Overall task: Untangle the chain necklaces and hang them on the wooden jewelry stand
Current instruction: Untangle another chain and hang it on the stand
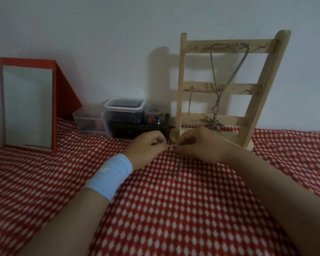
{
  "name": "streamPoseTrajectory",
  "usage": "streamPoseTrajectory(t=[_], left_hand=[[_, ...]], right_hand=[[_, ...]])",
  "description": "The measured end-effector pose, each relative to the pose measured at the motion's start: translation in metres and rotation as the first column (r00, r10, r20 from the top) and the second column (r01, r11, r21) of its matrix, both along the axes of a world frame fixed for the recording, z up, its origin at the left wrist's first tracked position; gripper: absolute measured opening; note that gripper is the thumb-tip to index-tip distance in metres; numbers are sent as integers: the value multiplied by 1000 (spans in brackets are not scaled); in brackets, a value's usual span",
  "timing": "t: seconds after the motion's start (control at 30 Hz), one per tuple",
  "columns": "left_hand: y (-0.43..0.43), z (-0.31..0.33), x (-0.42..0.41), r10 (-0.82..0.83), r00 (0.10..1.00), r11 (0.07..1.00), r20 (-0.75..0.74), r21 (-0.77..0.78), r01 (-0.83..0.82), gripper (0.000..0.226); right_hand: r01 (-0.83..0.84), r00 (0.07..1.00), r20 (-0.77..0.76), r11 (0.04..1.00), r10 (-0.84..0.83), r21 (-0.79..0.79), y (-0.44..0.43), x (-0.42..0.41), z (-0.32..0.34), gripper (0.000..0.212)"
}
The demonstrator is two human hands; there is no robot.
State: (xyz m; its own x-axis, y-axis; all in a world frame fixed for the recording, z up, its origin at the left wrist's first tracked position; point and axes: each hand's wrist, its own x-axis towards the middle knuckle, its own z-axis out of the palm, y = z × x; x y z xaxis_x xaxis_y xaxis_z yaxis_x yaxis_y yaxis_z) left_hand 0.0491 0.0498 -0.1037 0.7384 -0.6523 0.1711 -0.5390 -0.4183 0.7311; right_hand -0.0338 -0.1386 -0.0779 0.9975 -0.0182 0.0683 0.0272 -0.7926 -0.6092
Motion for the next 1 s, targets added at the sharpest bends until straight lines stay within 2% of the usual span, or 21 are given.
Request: streamPoseTrajectory(t=[0.13, 0.23, 0.33, 0.47, 0.57, 0.6, 0.63, 0.7, 0.73, 0.8, 0.83, 0.93, 1.0], left_hand=[[6, 11, 2, -5, 993, 996, 116, 91, -5, 9], [9, 18, 4, -26, 989, 993, 148, 117, 9, 8], [10, 23, 4, -52, 992, 995, 111, 91, 42, 9], [9, 24, 3, -60, 993, 994, 104, 97, 49, 13], [6, 25, 1, -23, 989, 999, 149, 27, 19, 13], [4, 24, -1, -5, 987, 1000, 164, -7, 6, 15], [3, 24, -3, 19, 986, 999, 167, -43, -12, 17], [2, 23, -6, 66, 986, 994, 154, -95, -51, 20], [3, 23, -7, 78, 985, 993, 153, -99, -63, 21], [4, 22, -7, 73, 987, 995, 147, -74, -63, 22], [4, 21, -6, 63, 988, 997, 143, -51, -56, 22], [3, 18, -6, 44, 995, 999, 94, -11, -43, 26], [3, 17, -6, 21, 1000, 999, -13, -29, -21, 32]], right_hand=[[32, 998, -51, 991, -26, 132, 1, -2, 2, 15], [135, 990, -68, 951, -120, 280, 1, -2, 0, 13], [212, 977, -89, 854, -193, 475, 4, -1, -3, 16], [235, 969, -88, 751, -231, 618, 14, 2, -7, 26], [218, 973, -115, 625, -202, 750, 19, 2, -6, 29], [207, 977, -119, 642, -177, 738, 18, 1, -6, 31], [193, 981, -120, 712, -152, 676, 17, -1, -5, 33], [136, 989, -115, 889, -95, 436, 11, -6, -2, 28], [101, 990, -127, 942, -63, 319, 8, -8, 2, 24], [44, 985, -173, 985, -15, 167, 0, -8, 7, 19], [31, 980, -201, 989, -1, 145, -3, -8, 9, 17], [36, 962, -272, 965, 38, 261, -13, -7, 13, 15], [36, 963, -266, 967, 33, 251, -23, -6, 14, 27]])
